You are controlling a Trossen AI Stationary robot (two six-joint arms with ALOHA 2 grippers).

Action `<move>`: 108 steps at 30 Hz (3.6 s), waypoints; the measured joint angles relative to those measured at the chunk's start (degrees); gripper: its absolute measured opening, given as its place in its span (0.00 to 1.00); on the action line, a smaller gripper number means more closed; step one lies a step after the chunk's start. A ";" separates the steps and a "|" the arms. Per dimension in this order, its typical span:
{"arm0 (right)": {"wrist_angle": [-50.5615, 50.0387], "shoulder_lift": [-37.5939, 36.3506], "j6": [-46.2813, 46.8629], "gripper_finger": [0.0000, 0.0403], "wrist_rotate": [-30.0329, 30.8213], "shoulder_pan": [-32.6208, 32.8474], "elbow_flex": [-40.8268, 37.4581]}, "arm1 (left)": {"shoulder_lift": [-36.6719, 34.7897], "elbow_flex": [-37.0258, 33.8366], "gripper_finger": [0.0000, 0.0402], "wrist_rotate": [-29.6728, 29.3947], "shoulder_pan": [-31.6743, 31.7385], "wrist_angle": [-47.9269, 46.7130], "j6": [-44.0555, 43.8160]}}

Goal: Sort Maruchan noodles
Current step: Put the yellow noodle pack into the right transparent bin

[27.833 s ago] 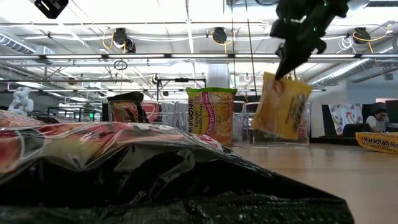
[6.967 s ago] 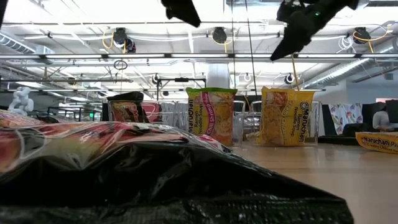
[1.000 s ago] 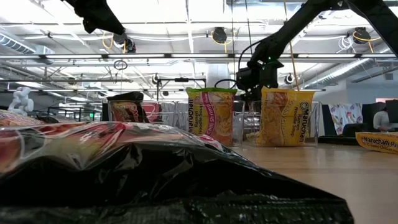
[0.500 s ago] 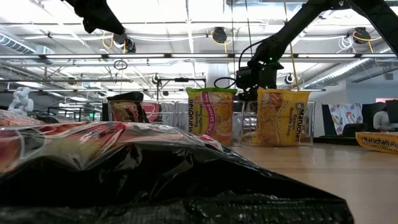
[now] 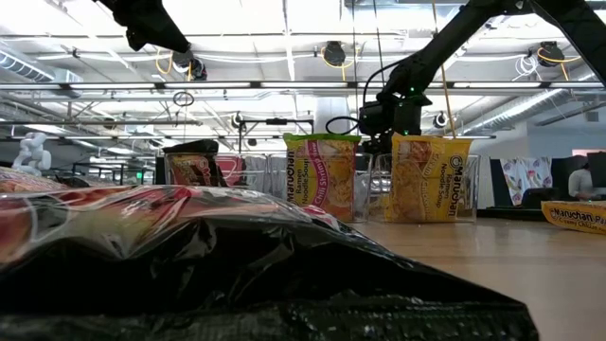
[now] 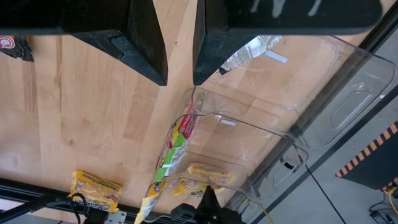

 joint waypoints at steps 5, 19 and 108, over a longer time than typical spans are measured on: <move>-1.61 -0.96 -1.46 0.00 -0.04 0.04 -0.15 | 0.01 0.00 0.21 0.02 0.00 0.00 0.00; -2.21 -8.41 -1.42 0.00 0.28 0.04 -0.22 | 0.01 0.00 0.21 0.02 0.00 0.02 0.02; -2.76 -35.28 -3.84 0.00 3.91 6.52 -0.04 | 61.20 29.14 0.21 17.65 13.07 57.33 -4.13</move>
